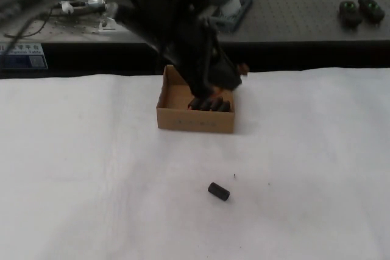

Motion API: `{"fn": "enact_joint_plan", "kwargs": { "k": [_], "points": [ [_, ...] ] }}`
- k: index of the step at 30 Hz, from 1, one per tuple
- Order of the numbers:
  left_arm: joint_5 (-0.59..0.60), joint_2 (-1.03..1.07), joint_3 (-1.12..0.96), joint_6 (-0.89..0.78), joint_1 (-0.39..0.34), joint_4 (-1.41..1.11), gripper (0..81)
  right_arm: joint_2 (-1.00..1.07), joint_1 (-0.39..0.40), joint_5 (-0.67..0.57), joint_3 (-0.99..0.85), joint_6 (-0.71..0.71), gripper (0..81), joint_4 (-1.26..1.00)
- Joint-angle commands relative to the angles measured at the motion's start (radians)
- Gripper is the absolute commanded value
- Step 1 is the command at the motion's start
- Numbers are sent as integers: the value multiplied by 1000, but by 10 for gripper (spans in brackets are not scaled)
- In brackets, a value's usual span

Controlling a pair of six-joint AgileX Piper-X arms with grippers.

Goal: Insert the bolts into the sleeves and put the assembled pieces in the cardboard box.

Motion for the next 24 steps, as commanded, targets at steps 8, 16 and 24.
{"fn": "enact_joint_plan", "kwargs": {
  "k": [8, 16, 24],
  "points": [
    [134, -157, -7, -65, 28, 99, 6, 517, -7, -108, -192, -325, 25, -3],
    [171, -268, -7, -211, 65, 126, 6, 882, -67, -84, -395, -502, 25, -3],
    [127, -414, 170, -254, 82, 88, 6, 1078, -122, -121, -532, -548, 25, -32]
  ]
}}
